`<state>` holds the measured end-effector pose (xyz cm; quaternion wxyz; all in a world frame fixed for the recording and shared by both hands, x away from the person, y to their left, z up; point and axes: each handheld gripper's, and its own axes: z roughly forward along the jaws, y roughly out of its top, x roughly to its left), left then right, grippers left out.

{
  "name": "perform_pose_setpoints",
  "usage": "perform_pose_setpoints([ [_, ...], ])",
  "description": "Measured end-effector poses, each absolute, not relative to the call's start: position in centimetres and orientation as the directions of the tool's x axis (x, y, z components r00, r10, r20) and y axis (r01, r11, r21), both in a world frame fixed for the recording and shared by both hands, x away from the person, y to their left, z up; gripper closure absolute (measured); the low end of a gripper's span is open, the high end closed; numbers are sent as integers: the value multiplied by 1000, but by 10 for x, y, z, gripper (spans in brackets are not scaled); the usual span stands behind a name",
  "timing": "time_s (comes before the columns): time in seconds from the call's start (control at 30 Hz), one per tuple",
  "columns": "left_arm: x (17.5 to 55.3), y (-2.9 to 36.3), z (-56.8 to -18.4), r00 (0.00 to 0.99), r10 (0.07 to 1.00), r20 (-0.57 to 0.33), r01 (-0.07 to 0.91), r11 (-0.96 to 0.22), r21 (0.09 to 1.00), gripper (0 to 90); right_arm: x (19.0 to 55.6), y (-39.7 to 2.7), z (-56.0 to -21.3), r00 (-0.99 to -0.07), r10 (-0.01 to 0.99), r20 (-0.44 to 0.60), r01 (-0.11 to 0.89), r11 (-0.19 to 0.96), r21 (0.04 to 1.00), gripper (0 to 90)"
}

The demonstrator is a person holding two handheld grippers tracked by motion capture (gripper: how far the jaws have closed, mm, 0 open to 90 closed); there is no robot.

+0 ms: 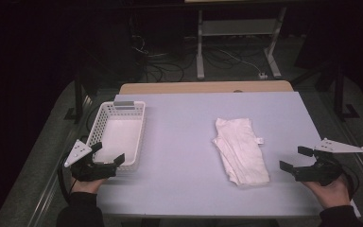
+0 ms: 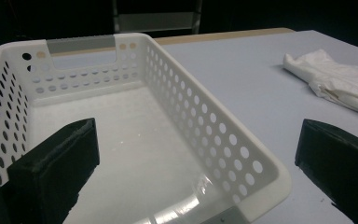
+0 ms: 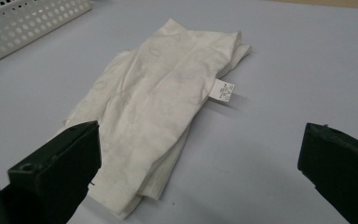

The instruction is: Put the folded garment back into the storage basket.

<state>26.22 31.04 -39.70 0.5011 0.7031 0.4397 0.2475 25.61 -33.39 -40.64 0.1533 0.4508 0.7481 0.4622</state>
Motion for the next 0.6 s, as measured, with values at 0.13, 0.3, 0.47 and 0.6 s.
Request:
perform_pose_setpoints([
  [0.13, 262, 310, -397, 489, 867, -97, 366, -103, 925, 0, 255, -334, -406, -551, 815, 182, 525, 168, 834, 0],
  [0.3, 261, 310, -397, 488, 868, -94, 364, -104, 926, 0, 254, -334, -404, -556, 812, 179, 515, 167, 841, 0],
  [0.47, 261, 310, -396, 491, 867, -91, 365, -109, 925, 0, 254, -334, -403, -556, 812, 177, 509, 164, 845, 0],
  [0.6, 263, 307, -395, 502, 861, -86, 364, -120, 923, 0, 254, -334, -403, -558, 809, 182, 515, 166, 841, 0],
])
